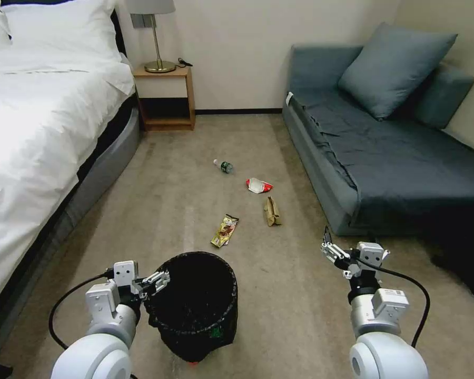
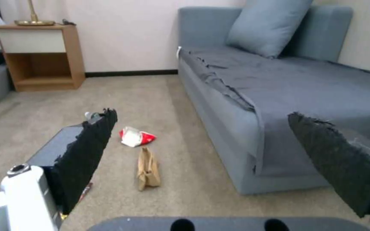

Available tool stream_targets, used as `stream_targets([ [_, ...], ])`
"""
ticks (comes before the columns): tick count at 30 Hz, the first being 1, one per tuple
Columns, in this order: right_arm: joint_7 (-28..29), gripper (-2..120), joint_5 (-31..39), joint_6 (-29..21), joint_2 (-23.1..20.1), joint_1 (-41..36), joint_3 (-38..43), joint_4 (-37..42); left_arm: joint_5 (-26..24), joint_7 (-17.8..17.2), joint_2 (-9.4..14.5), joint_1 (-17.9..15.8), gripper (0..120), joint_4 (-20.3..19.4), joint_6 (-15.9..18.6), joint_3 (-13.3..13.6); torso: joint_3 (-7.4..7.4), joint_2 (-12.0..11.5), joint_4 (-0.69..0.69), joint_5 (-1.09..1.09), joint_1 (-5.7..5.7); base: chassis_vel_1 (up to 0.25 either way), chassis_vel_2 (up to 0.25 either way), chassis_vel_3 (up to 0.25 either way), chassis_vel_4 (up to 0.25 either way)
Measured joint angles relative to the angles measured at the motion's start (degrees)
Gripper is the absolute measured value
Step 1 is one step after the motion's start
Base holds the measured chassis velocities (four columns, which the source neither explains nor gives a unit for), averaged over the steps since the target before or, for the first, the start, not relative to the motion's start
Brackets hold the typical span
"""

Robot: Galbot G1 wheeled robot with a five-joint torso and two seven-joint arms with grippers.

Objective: Pick up the trash bin, then pick up the garbage on the floor and place it into the trash bin.

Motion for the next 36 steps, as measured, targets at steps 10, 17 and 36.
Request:
stream_targets([
  [10,0.13,100,-0.16,0.13,-0.13,0.21,0.03,-0.81,-5.57,-4.74,0.78,1.02,100,4.49,1.03,0.20,0.00,0.00,0.01,0.01,0.00,0.000,0.000,0.000,0.000],
  [17,0.15,100,-0.21,0.20,-0.08,0.39,0.02,-1.08,-7.20,-5.86,0.52,-1.65,100,7.57,0.96,1.36,0.00,-0.01,0.01,0.01,0.00,0.000,0.000,0.000,0.000],
  [36,0.82,100,-0.54,1.03,0.38,0.26,0.44,-1.57,-14.88,-9.28,0.94,-6.37,90,16.95,0.75,2.46,0.00,0.00,0.01,0.01,0.00,0.000,0.000,0.000,0.000],
])
